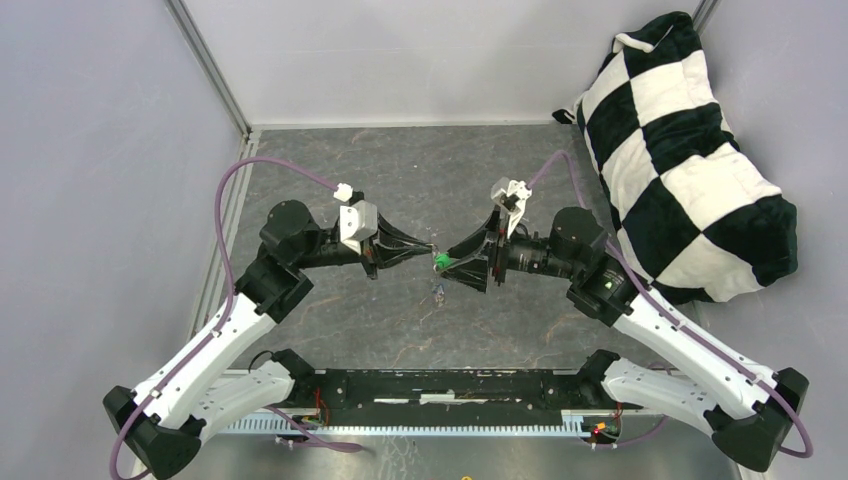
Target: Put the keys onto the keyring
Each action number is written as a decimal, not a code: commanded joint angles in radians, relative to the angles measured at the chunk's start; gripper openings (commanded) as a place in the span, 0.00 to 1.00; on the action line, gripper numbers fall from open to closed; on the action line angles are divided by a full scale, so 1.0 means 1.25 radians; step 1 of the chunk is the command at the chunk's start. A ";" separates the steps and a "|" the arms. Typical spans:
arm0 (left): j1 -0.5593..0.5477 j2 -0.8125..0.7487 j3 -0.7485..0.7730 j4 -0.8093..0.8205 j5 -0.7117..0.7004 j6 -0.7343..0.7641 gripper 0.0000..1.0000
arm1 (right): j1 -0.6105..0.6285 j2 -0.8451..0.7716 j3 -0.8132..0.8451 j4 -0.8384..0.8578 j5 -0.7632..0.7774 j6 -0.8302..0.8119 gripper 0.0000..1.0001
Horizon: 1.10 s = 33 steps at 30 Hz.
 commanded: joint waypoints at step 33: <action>-0.001 -0.020 -0.005 0.089 0.008 -0.025 0.02 | -0.031 0.028 0.021 0.057 -0.124 0.032 0.00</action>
